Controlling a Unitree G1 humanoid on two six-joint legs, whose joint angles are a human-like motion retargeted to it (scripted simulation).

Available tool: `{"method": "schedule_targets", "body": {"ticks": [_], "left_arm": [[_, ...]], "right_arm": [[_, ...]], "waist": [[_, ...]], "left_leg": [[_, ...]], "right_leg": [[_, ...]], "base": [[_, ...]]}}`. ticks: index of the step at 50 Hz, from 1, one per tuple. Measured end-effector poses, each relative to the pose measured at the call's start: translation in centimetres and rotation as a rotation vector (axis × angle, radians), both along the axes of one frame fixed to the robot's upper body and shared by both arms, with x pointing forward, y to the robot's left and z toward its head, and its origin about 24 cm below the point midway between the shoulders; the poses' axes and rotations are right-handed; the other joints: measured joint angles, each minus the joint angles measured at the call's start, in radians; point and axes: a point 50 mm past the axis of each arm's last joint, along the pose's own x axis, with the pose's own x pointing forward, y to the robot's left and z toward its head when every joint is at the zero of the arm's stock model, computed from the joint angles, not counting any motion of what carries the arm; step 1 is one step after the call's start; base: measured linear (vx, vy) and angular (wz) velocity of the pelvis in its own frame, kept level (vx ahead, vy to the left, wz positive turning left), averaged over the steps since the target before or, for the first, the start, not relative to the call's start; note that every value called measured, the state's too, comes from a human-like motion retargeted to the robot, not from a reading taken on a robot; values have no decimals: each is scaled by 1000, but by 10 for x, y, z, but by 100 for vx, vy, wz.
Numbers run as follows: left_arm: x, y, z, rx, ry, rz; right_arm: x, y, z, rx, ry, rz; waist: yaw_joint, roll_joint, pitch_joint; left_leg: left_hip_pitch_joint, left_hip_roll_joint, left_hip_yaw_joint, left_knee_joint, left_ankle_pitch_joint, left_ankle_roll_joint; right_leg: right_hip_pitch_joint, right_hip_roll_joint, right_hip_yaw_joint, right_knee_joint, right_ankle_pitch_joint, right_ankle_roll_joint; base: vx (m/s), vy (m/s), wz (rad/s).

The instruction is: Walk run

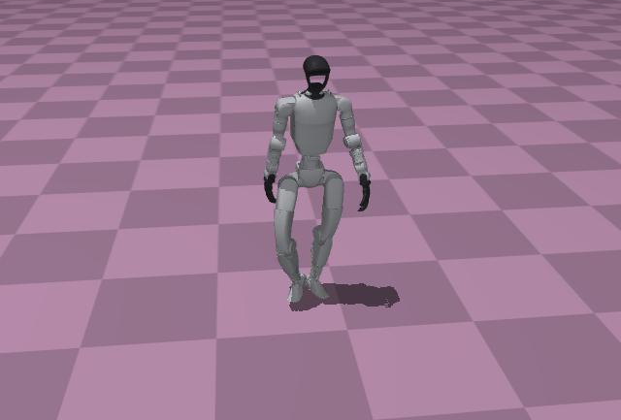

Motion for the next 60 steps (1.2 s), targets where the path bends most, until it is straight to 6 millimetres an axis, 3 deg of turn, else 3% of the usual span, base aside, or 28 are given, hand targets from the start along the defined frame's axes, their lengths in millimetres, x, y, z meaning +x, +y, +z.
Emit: {"method": "schedule_targets", "body": {"ticks": [2,5,7,10,12,14,15,18,20,24,28,32,33,35,37,38,41,45,47,50,52,55,60], "left_arm": [[29,4,15,11,-93,-65],[61,6,35,30,-215,-140],[70,2,40,33,-274,-161],[63,-7,34,6,-285,-155],[40,-14,19,-24,-216,-133],[6,-20,1,-49,-96,-108],[-14,-22,-8,-57,-26,-92],[-91,-26,-30,-64,231,-11],[-141,-24,-33,-62,446,-3],[-213,-9,-20,-41,808,-33],[-257,1,-6,-4,975,-39],[-284,-3,2,-22,1041,65],[-288,-7,3,-43,1049,98],[-292,-14,3,-80,1056,147],[-288,-22,-1,-98,1036,163],[-284,-26,-3,-102,1013,171],[-250,-29,-17,-85,878,143],[-186,-7,-27,5,631,-76],[-154,6,-27,114,500,-233],[-116,25,-21,328,352,-405],[-101,30,-17,396,323,-457],[-91,28,-17,364,339,-473],[-91,31,-16,298,321,-375]], "right_arm": [[-17,3,2,5,64,-82],[-41,13,7,37,184,-185],[-51,18,10,72,236,-208],[-58,20,12,104,270,-186],[-55,21,11,100,257,-152],[-47,21,8,98,212,-121],[-41,21,6,96,180,-108],[-19,15,1,45,85,-28],[4,11,-2,13,-5,25],[57,8,-4,-7,-213,74],[101,9,2,-4,-396,64],[127,15,7,36,-491,59],[131,16,8,48,-500,62],[133,15,9,73,-498,73],[129,10,8,89,-459,90],[125,10,7,92,-429,105],[112,19,2,71,-359,110],[77,22,-3,82,-258,32],[54,21,-4,87,-175,13],[30,16,-3,55,-73,8],[21,14,-2,44,-23,8],[17,14,-1,61,4,35],[34,13,-3,67,-50,139]], "waist": [[-30,-24,6],[-71,-57,20],[-66,-65,13],[-62,-69,-2],[-59,-78,-17],[-71,-80,-18],[-80,-78,-19],[-63,-109,-38],[-58,-132,-33],[-20,-167,-10],[31,-143,-3],[68,-90,11],[87,-79,17],[118,-57,19],[124,-55,7],[120,-47,1],[87,-35,8],[77,-57,-5],[145,-66,-8],[40,-63,-10],[16,-64,-6],[-9,-65,-8],[-44,-71,15]], "left_leg": [[47,-38,-30,-16,-23,-2],[136,-83,-94,-34,-61,-15],[185,-80,-104,-45,-86,-35],[239,-72,-120,-22,-125,-68],[266,-81,-116,9,-114,-90],[286,-67,-83,68,-26,-118],[288,-50,-54,106,42,-137],[265,-7,89,265,260,-167],[212,2,87,423,268,-178],[48,49,132,616,111,-106],[-112,36,40,520,-41,-144],[-140,21,-114,254,-95,-172],[-129,17,-151,199,-78,-198],[-99,22,-143,117,115,-168],[-78,-2,-139,99,117,-77],[-60,12,-93,86,113,-60],[4,41,-44,38,108,-71],[68,32,-44,-24,99,-84],[63,23,22,-38,111,-58],[82,41,-26,-40,98,-82],[89,49,-8,-47,91,-85],[89,59,25,-54,71,-83],[91,76,111,-64,26,-68]], "right_leg": [[-50,-1,-7,-194,-35,-19],[-107,47,117,-494,-34,17],[-141,72,164,-581,-46,8],[-119,45,48,-561,-10,-30],[-117,25,31,-505,82,-69],[-133,11,135,-404,78,-107],[-134,6,167,-358,40,-107],[-4,-40,45,-423,3,-98],[58,-49,67,-462,-9,-76],[154,-51,40,-543,-17,-60],[224,23,24,-631,-20,-61],[336,140,-20,-733,-25,-55],[366,166,-12,-753,-29,-49],[409,206,35,-770,-37,-45],[429,206,62,-768,-42,-37],[439,214,69,-767,-42,-34],[464,227,45,-762,-34,-20],[483,214,25,-757,-45,0],[487,224,88,-763,-45,-5],[498,218,21,-763,-55,8],[482,211,33,-751,-49,16],[430,204,95,-721,-41,24],[317,226,264,-663,-30,17]], "base": [[65,-21,91],[64,-23,97],[86,-33,44],[92,-34,28],[91,-32,23],[66,-18,50],[69,-20,59],[87,-35,9],[64,-28,24],[46,-20,14],[28,-12,-2],[39,-9,-40],[40,-1,-102],[40,4,-95],[40,10,-59],[35,9,-59],[19,1,-41],[24,-4,-4],[25,-2,-47],[7,-2,72],[2,-4,-58],[0,-8,-101],[-12,-14,-178]]}}
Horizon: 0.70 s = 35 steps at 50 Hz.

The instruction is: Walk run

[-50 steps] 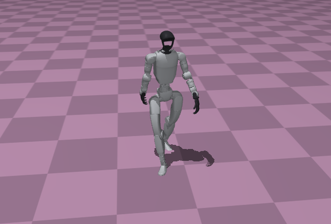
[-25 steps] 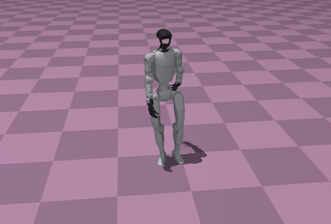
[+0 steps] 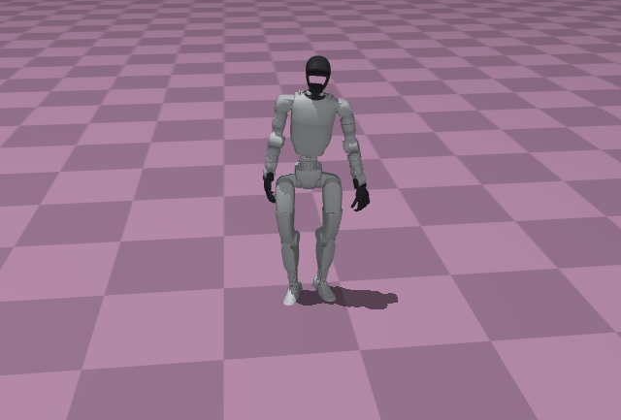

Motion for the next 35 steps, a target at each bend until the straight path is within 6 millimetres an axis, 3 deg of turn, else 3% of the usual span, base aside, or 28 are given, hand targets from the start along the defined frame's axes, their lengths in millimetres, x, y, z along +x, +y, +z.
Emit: {"method": "schedule_targets", "body": {"ticks": [3,5,7,10,15,17,20,22,25,27,30,35], "left_arm": [[-17,4,-1,11,14,118],[-33,1,-2,-18,62,226],[-50,-3,-4,-73,123,343],[-70,-13,-5,-150,182,531],[-78,-24,-8,-165,165,698],[-78,-24,-8,-154,154,675],[-74,-25,-10,-133,125,599],[-68,-28,-11,-135,111,538],[-62,-24,-10,-120,122,452],[-55,-21,-10,-93,103,400],[-51,-18,-9,-56,59,375],[-59,-18,-9,-44,78,410]], "right_arm": [[14,6,-1,14,-46,52],[22,11,-1,31,-76,82],[26,14,-1,44,-96,101],[22,15,-2,43,-92,108],[-4,6,-1,21,6,51],[-21,2,1,6,76,8],[-39,1,5,-13,165,-91],[-43,2,5,-1,181,-160],[-44,5,4,50,159,-252],[-37,9,3,48,123,-297],[-20,14,0,27,53,-311],[7,17,-2,66,-46,-192]], "waist": [[5,-16,2],[19,-26,-3],[19,-18,-14],[17,-16,-35],[1,-37,-43],[-10,-31,-51],[-23,-24,-51],[-32,-40,-45],[-51,-80,-57],[-54,-86,-57],[-48,-63,-53],[-3,-50,-41]], "left_leg": [[2,20,109,1,-37,-4],[8,41,225,2,-56,-16],[12,77,322,6,-69,-30],[28,98,452,4,-81,-51],[116,42,584,-26,-99,-100],[154,34,615,-26,-100,-126],[173,42,640,32,-94,-144],[160,47,605,124,-53,-99],[97,62,491,322,16,16],[2,104,356,498,24,46],[-124,137,168,645,-4,10],[-186,55,-83,490,-58,-27]], "right_leg": [[-99,22,124,81,4,27],[-154,28,103,141,-33,43],[-160,-8,-169,163,-121,-19],[-108,-34,-536,150,-196,-45],[-106,-27,-446,127,-162,-15],[-110,-8,-371,115,-140,-75],[-88,-12,-353,84,-125,-107],[-69,-26,-280,62,-122,-99],[-47,-85,-247,44,-120,-81],[-45,-90,-198,33,-111,-74],[-43,-54,-130,3,-79,-70],[-66,-34,-4,9,-33,-55]], "base": [[-20,-17,-261],[-20,-16,-291],[-20,-12,-263],[-10,-14,-223],[6,-11,-128],[19,-6,-64],[12,2,-49],[10,-4,-53],[17,-5,-58],[11,-2,-96],[4,1,-165],[3,4,-222]]}}
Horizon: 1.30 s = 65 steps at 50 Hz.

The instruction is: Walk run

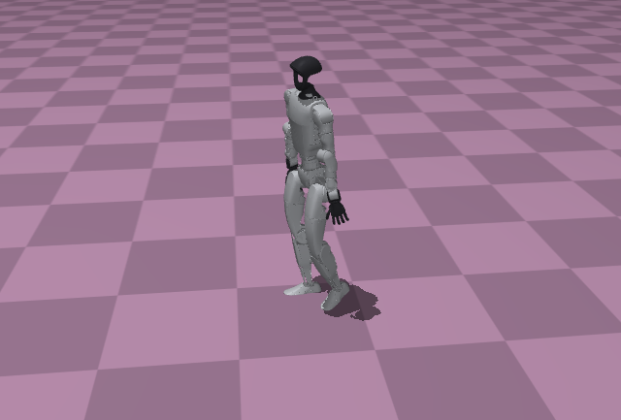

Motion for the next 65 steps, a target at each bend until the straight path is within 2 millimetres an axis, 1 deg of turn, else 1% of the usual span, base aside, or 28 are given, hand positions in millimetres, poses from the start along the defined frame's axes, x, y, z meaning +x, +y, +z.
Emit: {"method": "schedule_targets", "body": {"ticks": [3,5,7,8,10,12,14,15,19,20,23,25,27,31,33,35,38,40,42,43,47,50,52,55,57,60,62,65], "left_arm": [[-7,-2,0,-12,31,31],[-11,-4,0,-21,49,53],[-13,-4,0,-24,75,51],[-12,-3,1,-23,90,37],[-9,0,2,-21,119,-10],[2,3,2,-22,122,-85],[18,6,3,-22,97,-167],[27,9,4,-19,79,-208],[60,19,10,15,-24,-295],[66,18,11,21,-54,-292],[73,10,9,6,-129,-198],[69,0,6,-26,-159,-102],[62,-11,1,-73,-177,-5],[39,-22,-4,-149,-149,110],[25,-21,-5,-157,-98,116],[11,-18,-4,-142,-39,95],[-9,-11,-3,-100,47,45],[-20,-7,-1,-73,95,24],[-26,-9,-2,-47,110,23],[-27,-13,-2,-42,107,31],[-32,-27,-5,-56,99,70],[-25,-28,-6,-56,89,25],[-16,-28,-7,-56,68,-18],[-5,-29,-7,-69,30,-45],[-1,-30,-8,-86,10,-36],[1,-32,-8,-112,-12,-19],[-3,-33,-8,-124,1,-2],[-10,-31,-7,-130,48,45]], "right_arm": [[18,0,0,-4,-75,104],[30,1,0,-14,-125,167],[39,2,1,-12,-166,207],[42,2,2,-5,-183,219],[46,5,2,6,-201,235],[47,9,2,8,-203,223],[44,13,1,6,-200,198],[42,14,1,5,-198,180],[17,9,-1,-33,-108,126],[11,5,-1,-63,-69,124],[-7,-7,0,-153,30,152],[-18,-13,1,-164,77,165],[-26,-15,2,-118,95,153],[-36,-12,3,-37,125,81],[-38,-12,3,-52,128,46],[-38,-13,3,-83,123,25],[-41,-12,3,-93,133,32],[-41,-12,3,-79,141,53],[-35,-11,3,-71,136,67],[-32,-11,3,-73,128,73],[-18,-12,2,-100,69,110],[-15,-10,1,-105,35,96],[-14,-8,0,-104,26,71],[-16,-8,0,-92,35,55],[-16,-9,1,-89,43,70],[-12,-13,1,-98,31,95],[-9,-17,1,-107,18,108],[0,-16,0,-129,-24,128]], "waist": [[24,21,16],[35,33,30],[44,34,41],[40,22,43],[12,23,42],[-41,22,39],[-57,12,37],[-55,7,35],[-9,-6,24],[6,-9,21],[37,3,8],[53,20,-6],[65,37,-19],[56,69,-41],[52,77,-46],[55,77,-46],[66,79,-40],[95,73,-29],[108,72,-10],[100,76,-3],[49,96,12],[28,95,10],[34,95,12],[60,104,15],[98,101,18],[150,102,26],[137,99,23],[77,119,20]], "left_leg": [[-9,-113,-360,-124,-29,-72],[-6,-158,-527,-190,-15,-106],[6,-155,-499,-238,42,-71],[7,-159,-448,-221,5,-25],[36,-122,-296,-274,-5,52],[51,-121,-271,-299,-11,71],[47,-120,-225,-311,-11,72],[47,-112,-183,-321,-13,75],[69,-86,-17,-370,-15,85],[73,-83,24,-378,-17,83],[98,-65,153,-400,-23,80],[119,-53,227,-411,-26,76],[137,-39,299,-414,-29,66],[170,-29,411,-419,-36,53],[188,-40,460,-425,-41,50],[208,-59,509,-438,-43,42],[245,-81,577,-464,-37,21],[269,-102,639,-484,-28,1],[279,-113,672,-490,-15,-19],[277,-112,674,-486,-8,-26],[244,-95,645,-425,23,-41],[184,-80,529,-334,57,-40],[130,-79,364,-275,63,-49],[75,-101,90,-241,3,-104],[65,-125,-43,-257,-9,-111],[82,-133,-131,-325,28,-61],[116,-146,-87,-358,16,13],[152,-111,42,-415,27,42]], "right_leg": [[-15,36,95,8,24,14],[-28,67,181,14,43,21],[-42,96,275,15,67,34],[-53,96,318,15,77,43],[-73,122,383,11,98,61],[-95,132,418,2,108,93],[-122,130,432,1,108,122],[-137,120,408,5,100,130],[-175,19,48,72,-48,102],[-173,-10,-55,94,-86,106],[-146,-57,-243,177,-145,104],[-118,-62,-292,229,-156,103],[-85,-53,-293,261,-162,113],[17,-13,-312,216,-169,105],[68,11,-316,163,-155,98],[108,21,-320,114,-107,100],[142,25,-347,34,-145,57],[139,23,-283,20,-153,36],[108,14,-204,42,-146,28],[93,1,-206,55,-142,26],[61,-17,-171,68,-139,3],[56,-42,-188,52,-133,-2],[50,-48,-172,43,-122,-1],[45,-33,-140,24,-99,-7],[40,-21,-90,10,-80,-11],[38,7,-11,-6,-54,-11],[46,11,11,-26,-33,5],[51,39,11,-52,-3,41]], "base": [[7,4,-246],[-2,3,-262],[-2,7,-251],[-5,8,-218],[-9,10,-181],[-15,13,-148],[-22,6,-206],[-18,5,-238],[-16,7,-240],[-22,9,-239],[-16,12,-223],[-9,13,-199],[-5,13,-180],[-4,4,-140],[-6,-1,-118],[-8,-3,-116],[-10,-3,-112],[-16,-10,-135],[-24,-2,-86],[-26,-4,-25],[-18,-4,13],[-12,-1,37],[-11,7,0],[-5,10,-78],[-1,11,-164],[2,15,-167],[7,13,-93],[-5,8,-78]]}}
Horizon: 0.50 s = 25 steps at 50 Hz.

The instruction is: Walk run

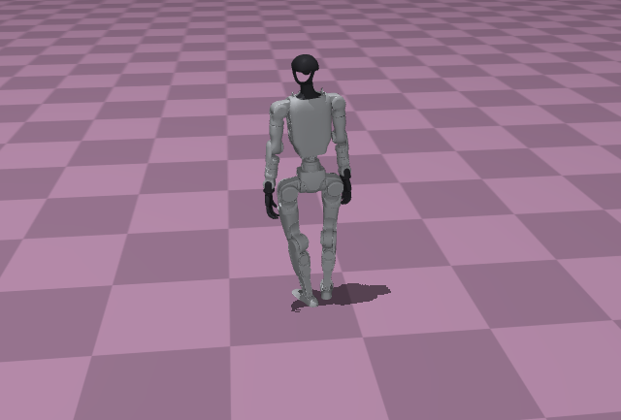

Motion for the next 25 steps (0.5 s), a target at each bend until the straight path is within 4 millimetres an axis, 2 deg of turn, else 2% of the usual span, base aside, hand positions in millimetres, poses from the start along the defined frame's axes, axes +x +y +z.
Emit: {"method": "schedule_targets", "body": {"ticks": [2,5,9,11,14,18,20,23,25], "left_arm": [[2,3,1,-1,32,-5],[12,11,3,4,42,-51],[28,19,5,31,-28,-65],[32,19,5,49,-57,-58],[33,9,3,46,-72,-43],[33,-5,0,-44,-63,-30],[32,-8,-1,-80,-53,-42],[28,-7,-1,-77,-35,-80],[25,-8,-1,-57,-31,-97]], "right_arm": [[6,3,0,-1,-39,-25],[8,6,-1,12,-70,-82],[0,4,-1,-4,-33,-57],[-11,2,0,-11,15,-45],[-33,2,2,0,101,-65],[-61,6,5,35,196,-109],[-74,11,7,58,239,-134],[-90,19,10,95,296,-171],[-95,23,11,106,312,-181]], "waist": [[-11,0,6],[21,-16,5],[18,-13,-1],[20,-6,-8],[31,-1,-18],[16,4,-25],[15,7,-26],[40,0,-23],[36,4,-12]], "left_leg": [[-9,-9,-67,-7,4,-6],[-4,3,17,-37,-8,0],[-5,25,64,-63,-28,-24],[7,34,85,-80,-38,-55],[29,33,102,-99,-42,-80],[55,22,97,-106,-42,-80],[72,21,94,-109,-44,-86],[102,5,97,-115,-43,-77],[121,-2,75,-117,-37,-67]], "right_leg": [[-24,3,29,18,-2,27],[-99,-15,39,117,-44,42],[-168,-33,-91,260,-129,27],[-173,-37,-141,303,-157,19],[-156,-7,-107,304,-177,25],[-100,40,-74,235,-168,34],[-65,54,-106,201,-177,-20],[-38,58,-89,187,-176,-29],[-35,64,-47,197,-178,-12]], "base": [[-13,2,-97],[-9,3,-129],[-10,1,-99],[-4,2,-60],[8,5,-31],[17,0,4],[18,-5,1],[18,-5,3],[18,-6,47]]}}
